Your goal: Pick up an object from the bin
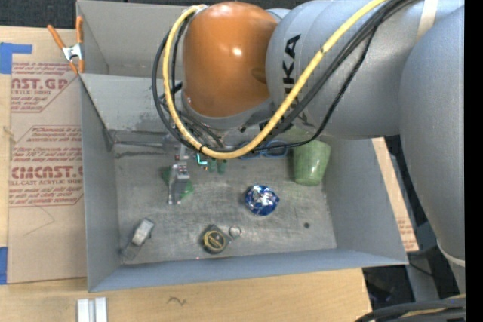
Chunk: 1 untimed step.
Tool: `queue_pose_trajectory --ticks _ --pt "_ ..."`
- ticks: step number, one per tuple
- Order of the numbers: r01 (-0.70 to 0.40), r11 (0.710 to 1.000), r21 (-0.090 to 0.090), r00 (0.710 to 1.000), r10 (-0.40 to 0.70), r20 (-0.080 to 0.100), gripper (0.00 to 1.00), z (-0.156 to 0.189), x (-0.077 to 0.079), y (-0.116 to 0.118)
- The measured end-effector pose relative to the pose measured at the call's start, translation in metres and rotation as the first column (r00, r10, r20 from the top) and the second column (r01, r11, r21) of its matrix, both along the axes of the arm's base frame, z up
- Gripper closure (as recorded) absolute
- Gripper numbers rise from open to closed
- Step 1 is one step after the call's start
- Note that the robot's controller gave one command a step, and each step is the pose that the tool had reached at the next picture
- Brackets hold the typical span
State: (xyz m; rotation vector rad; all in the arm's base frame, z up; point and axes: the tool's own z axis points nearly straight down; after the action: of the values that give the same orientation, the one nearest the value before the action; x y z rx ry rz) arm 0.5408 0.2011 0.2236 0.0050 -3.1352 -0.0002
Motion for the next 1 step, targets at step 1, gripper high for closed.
queue_pose_trajectory --ticks 1 --pt "-0.038 0.999 -0.003 0.999 0.038 0.0 0.0 -0.1009 0.0072 -0.0735"
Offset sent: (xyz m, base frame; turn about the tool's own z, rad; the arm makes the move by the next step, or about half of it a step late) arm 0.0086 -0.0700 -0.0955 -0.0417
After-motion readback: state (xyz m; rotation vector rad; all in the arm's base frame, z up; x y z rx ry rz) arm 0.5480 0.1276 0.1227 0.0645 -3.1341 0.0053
